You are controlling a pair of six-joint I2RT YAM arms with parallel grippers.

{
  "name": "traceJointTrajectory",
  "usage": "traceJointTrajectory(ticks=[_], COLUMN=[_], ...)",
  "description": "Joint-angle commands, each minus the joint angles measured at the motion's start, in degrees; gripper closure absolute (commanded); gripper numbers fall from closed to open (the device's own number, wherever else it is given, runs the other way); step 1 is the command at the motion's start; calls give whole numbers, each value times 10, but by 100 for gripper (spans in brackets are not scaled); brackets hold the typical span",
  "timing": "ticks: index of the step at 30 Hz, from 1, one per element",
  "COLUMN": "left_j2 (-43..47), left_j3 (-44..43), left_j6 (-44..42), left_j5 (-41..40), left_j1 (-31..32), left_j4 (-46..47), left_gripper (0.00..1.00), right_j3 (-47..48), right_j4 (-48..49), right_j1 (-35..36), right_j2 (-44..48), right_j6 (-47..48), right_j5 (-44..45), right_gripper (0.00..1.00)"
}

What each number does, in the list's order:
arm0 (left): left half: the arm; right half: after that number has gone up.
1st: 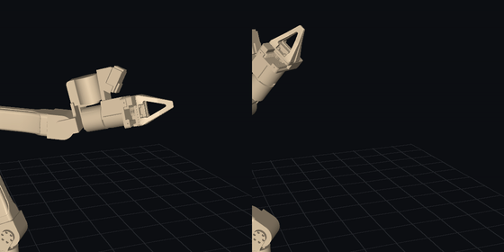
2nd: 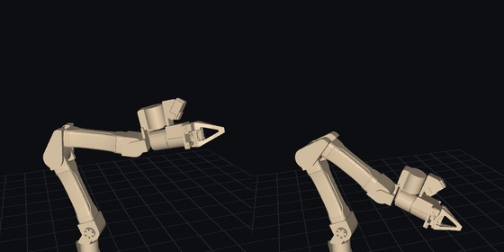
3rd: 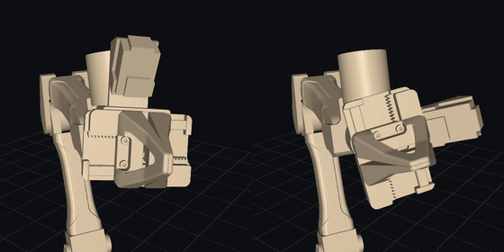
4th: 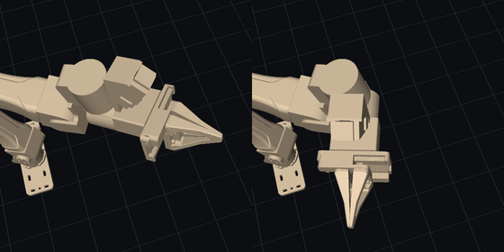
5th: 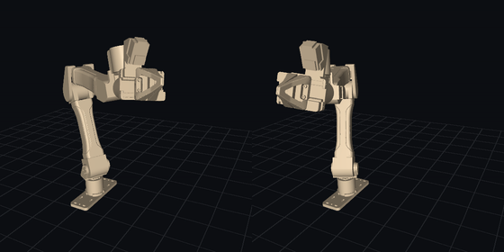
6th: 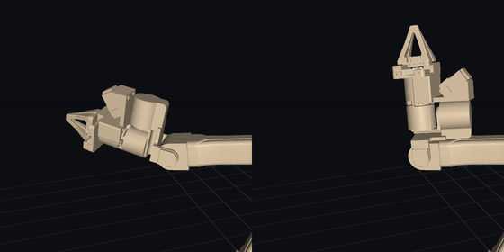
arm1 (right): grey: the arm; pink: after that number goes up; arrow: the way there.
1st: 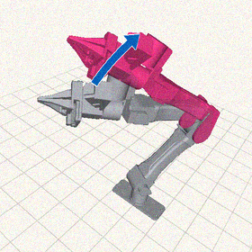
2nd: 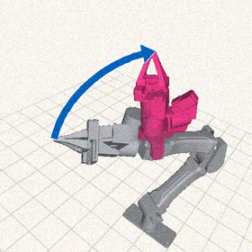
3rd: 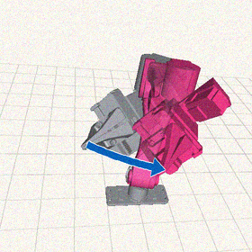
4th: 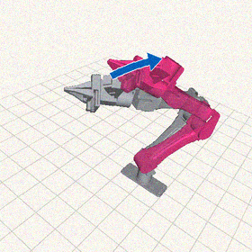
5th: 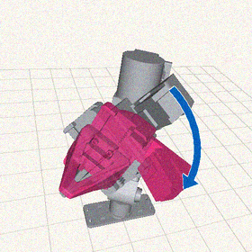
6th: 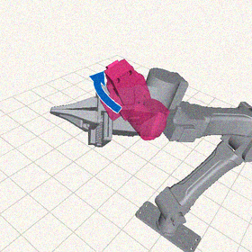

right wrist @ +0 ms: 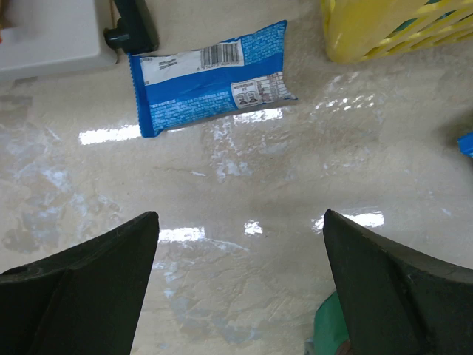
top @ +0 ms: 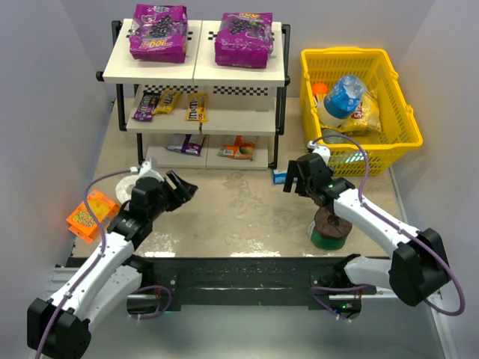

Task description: Place and organize the candy bags onto the shelf

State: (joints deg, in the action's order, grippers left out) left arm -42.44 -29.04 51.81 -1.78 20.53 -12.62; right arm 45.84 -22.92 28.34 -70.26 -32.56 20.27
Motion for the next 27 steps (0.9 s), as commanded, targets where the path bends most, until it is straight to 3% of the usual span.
traceJointTrajectory(ticks=[1,7,11,14,27], left_j2=[-14,-82,-130,-153,-199], left_j3=[57,92,91,92,102], left_j6=[-22,-10,-12,-14,-6], left_j5=[86,131,144,145,154], left_j1=[-2,-1,6,10,20], left_j4=[18,117,170,180,222], left_gripper=[29,27,28,28,29], right_j3=[32,38,66,86,114], right_j4=[21,107,136,146,177], right_j1=[-6,-4,-5,-1,1], right_j2=[-29,-72,-131,-174,-291], right_j6=[21,45,32,20,15], right_j5=[62,7,6,18,51], right_gripper=[5,16,41,52,52])
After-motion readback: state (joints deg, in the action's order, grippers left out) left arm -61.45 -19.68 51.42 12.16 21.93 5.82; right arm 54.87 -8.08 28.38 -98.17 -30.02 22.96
